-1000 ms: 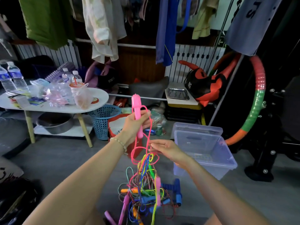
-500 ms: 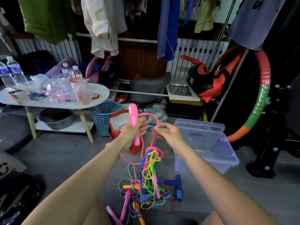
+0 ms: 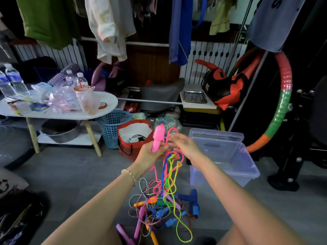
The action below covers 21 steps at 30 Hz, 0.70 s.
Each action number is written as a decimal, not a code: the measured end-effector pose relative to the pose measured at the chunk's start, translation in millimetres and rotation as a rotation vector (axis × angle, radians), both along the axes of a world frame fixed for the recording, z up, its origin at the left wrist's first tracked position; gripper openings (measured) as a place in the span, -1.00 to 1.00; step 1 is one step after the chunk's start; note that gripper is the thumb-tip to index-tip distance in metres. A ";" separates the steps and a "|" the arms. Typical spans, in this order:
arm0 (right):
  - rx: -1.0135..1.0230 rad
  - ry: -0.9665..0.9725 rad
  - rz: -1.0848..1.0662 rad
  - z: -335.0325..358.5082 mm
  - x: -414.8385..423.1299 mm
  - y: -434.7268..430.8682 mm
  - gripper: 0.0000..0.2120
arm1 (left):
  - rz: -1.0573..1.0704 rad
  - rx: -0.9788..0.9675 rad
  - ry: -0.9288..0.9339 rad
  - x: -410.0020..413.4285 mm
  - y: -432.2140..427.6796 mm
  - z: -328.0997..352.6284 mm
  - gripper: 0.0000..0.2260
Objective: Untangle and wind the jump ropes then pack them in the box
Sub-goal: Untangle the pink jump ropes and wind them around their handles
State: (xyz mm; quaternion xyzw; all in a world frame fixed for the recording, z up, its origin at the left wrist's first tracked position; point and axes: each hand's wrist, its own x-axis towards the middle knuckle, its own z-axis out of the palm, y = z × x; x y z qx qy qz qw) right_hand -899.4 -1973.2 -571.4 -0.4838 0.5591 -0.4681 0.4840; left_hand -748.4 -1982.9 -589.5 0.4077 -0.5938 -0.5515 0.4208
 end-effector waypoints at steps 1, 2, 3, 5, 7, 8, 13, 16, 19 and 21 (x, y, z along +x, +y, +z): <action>0.057 0.138 0.072 -5.5 -3.7 5.2 -0.85 | 0.020 0.035 0.051 1.2 -2.9 1.3 -0.94; 0.106 0.207 0.113 -10.9 -7.1 10.3 -0.79 | 0.035 0.067 0.096 2.0 -5.3 3.5 -0.96; 0.130 0.191 0.116 -15.1 -10.3 14.3 -0.78 | 0.048 0.083 0.116 2.9 -7.7 4.6 -0.98; 0.122 0.015 0.070 -15.3 -15.1 19.6 -0.86 | 0.080 0.087 0.131 4.2 -12.0 4.6 -0.97; 0.130 -0.109 0.007 -9.8 -20.1 21.3 -0.89 | 0.097 0.095 0.134 7.0 -14.1 3.7 -0.95; 0.127 -0.155 -0.052 -7.9 -23.7 20.7 -0.88 | 0.098 0.097 0.133 9.0 -14.3 3.7 -0.95; 0.048 0.009 -0.402 -4.9 -46.6 17.0 -0.84 | 0.152 0.139 0.218 20.7 -14.3 4.2 -0.92; -0.036 0.178 -0.175 -3.9 -35.9 17.7 -0.86 | 0.128 0.157 0.220 14.8 -11.8 11.8 -0.95; -0.051 0.228 0.078 -8.4 -13.5 16.9 -0.93 | 0.108 0.148 0.232 7.0 -11.3 19.6 -0.96; -0.067 0.223 0.087 -13.8 -6.6 13.0 -0.94 | 0.106 0.144 0.241 3.8 -10.4 23.2 -0.97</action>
